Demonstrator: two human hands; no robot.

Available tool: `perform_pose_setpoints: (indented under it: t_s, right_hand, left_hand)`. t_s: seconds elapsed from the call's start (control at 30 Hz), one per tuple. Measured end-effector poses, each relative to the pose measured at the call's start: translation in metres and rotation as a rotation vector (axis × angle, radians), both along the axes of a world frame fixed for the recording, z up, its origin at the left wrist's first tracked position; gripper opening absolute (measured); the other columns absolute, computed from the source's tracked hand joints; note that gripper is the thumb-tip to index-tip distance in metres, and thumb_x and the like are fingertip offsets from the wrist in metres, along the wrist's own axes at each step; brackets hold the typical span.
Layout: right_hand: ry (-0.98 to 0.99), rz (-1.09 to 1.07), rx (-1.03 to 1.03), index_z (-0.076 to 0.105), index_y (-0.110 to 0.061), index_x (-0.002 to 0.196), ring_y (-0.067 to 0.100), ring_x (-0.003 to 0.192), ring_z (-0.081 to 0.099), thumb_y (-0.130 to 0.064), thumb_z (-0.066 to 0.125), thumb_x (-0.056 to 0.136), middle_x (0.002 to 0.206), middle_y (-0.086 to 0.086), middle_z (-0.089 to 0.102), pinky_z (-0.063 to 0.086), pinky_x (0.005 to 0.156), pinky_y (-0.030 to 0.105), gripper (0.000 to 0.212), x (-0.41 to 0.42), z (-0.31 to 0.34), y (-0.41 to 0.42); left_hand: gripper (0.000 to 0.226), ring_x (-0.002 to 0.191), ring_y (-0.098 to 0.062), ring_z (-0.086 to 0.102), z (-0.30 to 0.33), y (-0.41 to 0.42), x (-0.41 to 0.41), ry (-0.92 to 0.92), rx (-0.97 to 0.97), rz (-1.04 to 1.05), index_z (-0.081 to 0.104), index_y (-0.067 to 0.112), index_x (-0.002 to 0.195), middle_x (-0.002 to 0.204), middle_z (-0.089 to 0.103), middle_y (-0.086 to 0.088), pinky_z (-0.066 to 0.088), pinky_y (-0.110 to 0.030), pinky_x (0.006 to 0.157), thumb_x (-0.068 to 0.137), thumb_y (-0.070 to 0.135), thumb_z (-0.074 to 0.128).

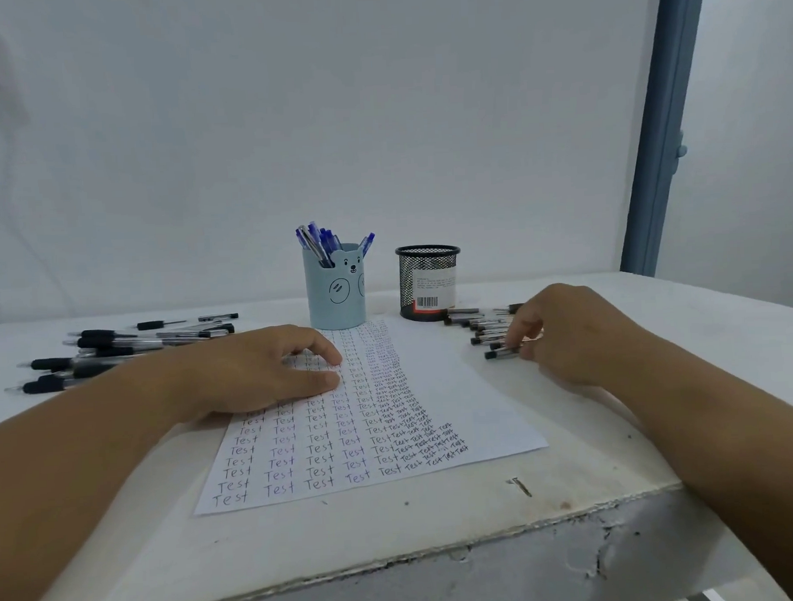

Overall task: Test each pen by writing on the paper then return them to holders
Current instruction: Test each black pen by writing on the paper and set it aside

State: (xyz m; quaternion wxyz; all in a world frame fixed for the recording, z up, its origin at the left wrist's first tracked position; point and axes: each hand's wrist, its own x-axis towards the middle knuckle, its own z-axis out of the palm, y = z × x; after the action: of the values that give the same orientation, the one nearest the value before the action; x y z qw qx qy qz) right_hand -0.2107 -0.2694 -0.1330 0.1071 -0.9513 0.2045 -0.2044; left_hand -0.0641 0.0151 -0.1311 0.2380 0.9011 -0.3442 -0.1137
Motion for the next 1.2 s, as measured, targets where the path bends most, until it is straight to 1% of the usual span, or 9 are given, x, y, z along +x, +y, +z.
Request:
perform_pose_setpoints:
  t_s: [0.1,0.33,0.5,0.63,0.7,0.8,0.9,1.1,1.2]
  right_hand:
    - [-0.005,-0.006,-0.001,0.067,-0.032,0.083,0.016,0.088,0.058,-0.004,0.067,0.086,0.086,-0.012,0.058,0.051,0.081,0.030,0.028,0.002,-0.001,0.000]
    - [-0.053,0.019,0.052,0.064,-0.029,0.081,0.019,0.090,0.060,0.004,0.051,0.076,0.095,-0.006,0.062,0.054,0.079,0.032,0.037,-0.001,-0.002,0.015]
    - [-0.077,0.187,-0.023,0.059,-0.034,0.086,0.014,0.099,0.057,-0.003,0.054,0.078,0.103,-0.010,0.061,0.051,0.089,0.034,0.032,0.006,-0.003,0.047]
    - [-0.001,0.344,-0.127,0.063,-0.031,0.095,0.015,0.100,0.058,-0.011,0.058,0.086,0.107,-0.009,0.061,0.052,0.088,0.035,0.023,0.023,0.013,0.072]
    - [0.015,0.429,-0.167,0.066,-0.028,0.098,0.015,0.098,0.059,-0.013,0.058,0.089,0.106,-0.008,0.061,0.054,0.087,0.037,0.019,0.035,0.022,0.086]
    - [0.042,0.561,-0.181,0.067,-0.028,0.095,0.014,0.095,0.061,-0.017,0.060,0.090,0.103,-0.007,0.064,0.056,0.085,0.037,0.014,0.058,0.031,0.105]
    - [0.073,0.669,-0.169,0.072,-0.022,0.096,0.010,0.090,0.062,-0.017,0.061,0.092,0.095,-0.010,0.067,0.054,0.081,0.027,0.012,0.083,0.029,0.113]
    - [-0.009,0.683,-0.008,0.073,-0.028,0.095,-0.001,0.085,0.060,-0.024,0.066,0.094,0.092,-0.017,0.068,0.044,0.075,0.015,0.008,0.107,-0.010,0.095]
    - [-0.002,0.678,0.040,0.074,-0.032,0.093,-0.002,0.086,0.062,-0.027,0.069,0.093,0.092,-0.019,0.069,0.046,0.076,0.014,0.007,0.103,-0.010,0.091]
  left_hand:
    - [0.027,0.119,-0.008,0.046,0.000,0.000,0.000,0.007,-0.006,0.002,0.061,0.051,0.113,0.130,0.048,0.013,0.034,-0.030,0.105,0.086,0.057,0.065]
    - [0.026,0.118,-0.008,0.045,0.001,-0.001,-0.003,0.021,-0.006,0.004,0.061,0.050,0.113,0.130,0.046,0.013,0.033,-0.028,0.101,0.087,0.055,0.065]
    - [0.023,0.110,-0.001,0.050,0.001,-0.001,-0.001,-0.048,-0.012,-0.005,0.064,0.050,0.109,0.126,0.053,0.015,0.034,-0.026,0.098,0.086,0.055,0.067]
    - [0.015,0.105,0.006,0.061,0.005,0.003,0.008,-0.077,-0.181,-0.008,0.073,0.043,0.099,0.111,0.068,0.025,0.044,-0.031,0.102,0.084,0.046,0.075]
    - [0.007,0.100,0.004,0.063,0.011,0.010,0.013,-0.155,-0.279,0.022,0.075,0.038,0.093,0.100,0.071,0.023,0.048,-0.027,0.092,0.086,0.039,0.075]
    - [0.006,0.080,-0.004,0.063,0.023,0.029,0.021,-0.291,-0.311,0.114,0.073,0.035,0.088,0.088,0.068,0.016,0.044,-0.015,0.063,0.091,0.030,0.072]
    - [0.018,0.071,-0.004,0.059,0.032,0.056,0.035,-0.379,-0.215,0.143,0.073,0.036,0.086,0.081,0.067,0.015,0.041,-0.016,0.062,0.088,0.019,0.070]
    - [0.020,0.051,0.004,0.050,0.038,0.090,0.049,-0.260,-0.017,0.191,0.078,0.027,0.089,0.087,0.070,0.000,0.037,-0.008,0.049,0.076,0.012,0.081]
    - [0.023,0.044,0.007,0.050,0.039,0.090,0.050,-0.216,0.068,0.220,0.076,0.021,0.097,0.075,0.064,0.006,0.035,-0.007,0.045,0.077,0.012,0.083]
